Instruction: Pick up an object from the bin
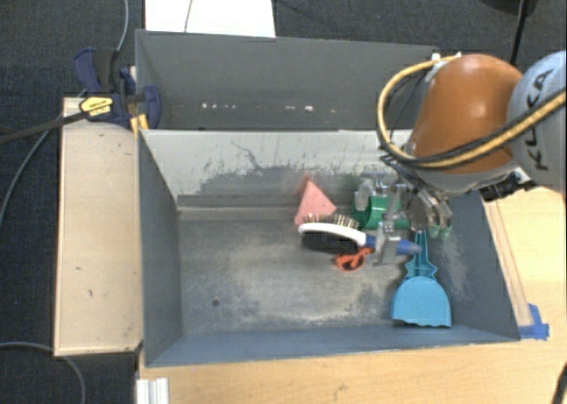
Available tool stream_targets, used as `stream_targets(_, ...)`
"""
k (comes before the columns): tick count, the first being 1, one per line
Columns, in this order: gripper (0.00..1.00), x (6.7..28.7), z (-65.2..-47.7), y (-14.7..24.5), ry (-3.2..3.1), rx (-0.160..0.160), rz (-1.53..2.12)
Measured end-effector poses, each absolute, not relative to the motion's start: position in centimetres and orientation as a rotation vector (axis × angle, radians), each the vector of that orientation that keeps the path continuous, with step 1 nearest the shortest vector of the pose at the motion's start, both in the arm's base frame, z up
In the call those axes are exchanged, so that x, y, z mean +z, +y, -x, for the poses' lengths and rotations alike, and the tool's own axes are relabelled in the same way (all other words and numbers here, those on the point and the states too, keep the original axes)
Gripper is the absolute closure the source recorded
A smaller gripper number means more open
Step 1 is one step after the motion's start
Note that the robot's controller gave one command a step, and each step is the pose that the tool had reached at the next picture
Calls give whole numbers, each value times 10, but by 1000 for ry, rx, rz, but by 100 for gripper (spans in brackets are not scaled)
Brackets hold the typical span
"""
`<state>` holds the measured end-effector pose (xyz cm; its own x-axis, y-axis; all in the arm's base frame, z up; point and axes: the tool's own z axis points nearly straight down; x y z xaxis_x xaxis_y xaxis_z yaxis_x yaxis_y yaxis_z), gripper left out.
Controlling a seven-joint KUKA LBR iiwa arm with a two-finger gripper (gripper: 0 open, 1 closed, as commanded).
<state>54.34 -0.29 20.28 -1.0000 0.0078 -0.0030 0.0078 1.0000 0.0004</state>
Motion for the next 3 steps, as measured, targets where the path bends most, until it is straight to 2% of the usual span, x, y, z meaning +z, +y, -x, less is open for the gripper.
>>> stream_targets(1,0,158,-550,8,3132,1,-83)
stream_targets(2,0,125,-553,8,3125,2,-336)
stream_targets(3,0,104,-562,12,3078,4,-604)
